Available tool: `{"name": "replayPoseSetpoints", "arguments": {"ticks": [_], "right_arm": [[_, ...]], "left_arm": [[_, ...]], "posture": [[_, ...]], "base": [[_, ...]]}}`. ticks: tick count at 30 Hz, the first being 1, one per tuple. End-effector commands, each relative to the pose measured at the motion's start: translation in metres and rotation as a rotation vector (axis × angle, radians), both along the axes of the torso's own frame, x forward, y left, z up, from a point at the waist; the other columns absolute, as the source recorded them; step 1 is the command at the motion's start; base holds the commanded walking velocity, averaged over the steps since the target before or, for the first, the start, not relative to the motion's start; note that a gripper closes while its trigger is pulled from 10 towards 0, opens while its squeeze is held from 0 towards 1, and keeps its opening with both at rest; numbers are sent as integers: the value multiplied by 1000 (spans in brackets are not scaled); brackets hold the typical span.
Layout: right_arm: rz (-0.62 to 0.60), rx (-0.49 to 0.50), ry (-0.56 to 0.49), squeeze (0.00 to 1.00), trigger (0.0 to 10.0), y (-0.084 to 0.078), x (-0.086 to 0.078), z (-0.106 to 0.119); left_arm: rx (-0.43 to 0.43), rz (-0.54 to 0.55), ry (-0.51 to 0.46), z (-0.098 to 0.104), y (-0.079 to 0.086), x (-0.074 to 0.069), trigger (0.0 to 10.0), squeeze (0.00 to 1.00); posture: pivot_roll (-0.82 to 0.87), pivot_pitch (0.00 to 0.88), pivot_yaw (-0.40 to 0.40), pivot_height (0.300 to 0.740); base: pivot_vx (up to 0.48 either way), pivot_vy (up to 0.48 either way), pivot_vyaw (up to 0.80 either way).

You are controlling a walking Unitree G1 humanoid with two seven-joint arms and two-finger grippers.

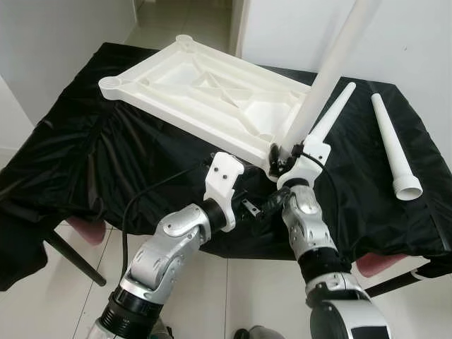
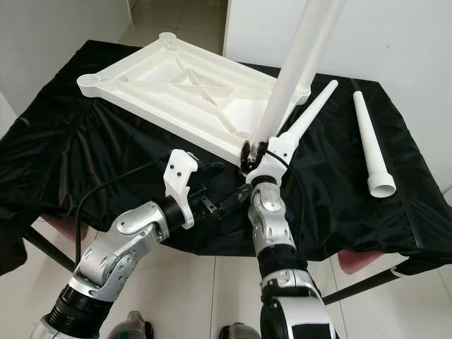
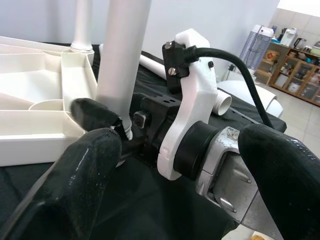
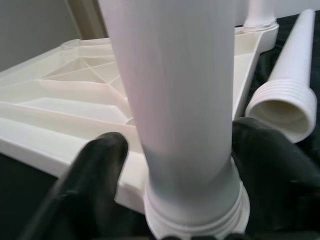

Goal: Building children table

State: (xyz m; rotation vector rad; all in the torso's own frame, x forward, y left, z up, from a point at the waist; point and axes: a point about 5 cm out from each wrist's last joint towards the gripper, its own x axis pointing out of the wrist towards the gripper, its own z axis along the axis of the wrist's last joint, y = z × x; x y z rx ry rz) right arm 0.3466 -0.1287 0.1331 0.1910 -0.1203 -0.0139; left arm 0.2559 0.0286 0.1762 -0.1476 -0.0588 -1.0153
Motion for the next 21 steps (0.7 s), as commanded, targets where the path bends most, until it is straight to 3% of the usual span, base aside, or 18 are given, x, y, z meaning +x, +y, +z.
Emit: {"name": "replayPoseSetpoints", "arguments": {"ticks": [1, 9, 10, 16, 21], "right_arm": [[18, 14, -40, 1000, 10000, -3, 0, 7], [60, -22, -29, 1000, 10000, -8, 1, 8], [89, -41, -32, 0, 10000, -9, 1, 8], [257, -144, -34, 0, 10000, -24, 6, 7], [315, -170, -21, 0, 10000, -33, 10, 7]], "left_arm": [[-3, -29, 8, -1, -3, -2, 10000, 0], [-3, -33, 7, -1, -3, -2, 10000, 0], [-2, -34, 6, -1, -3, -2, 10000, 0], [3, -49, 4, -1, -5, -2, 10000, 0], [4, -52, 3, -1, -5, -1, 10000, 0]], "posture": [[89, 24, -71, 740], [86, 13, -70, 740], [86, 12, -70, 740], [79, 2, -63, 740], [79, 0, -62, 740]], "base": [[0, 0, 0], [0, 0, 0], [0, 0, 0], [0, 0, 0], [0, 0, 0]]}}
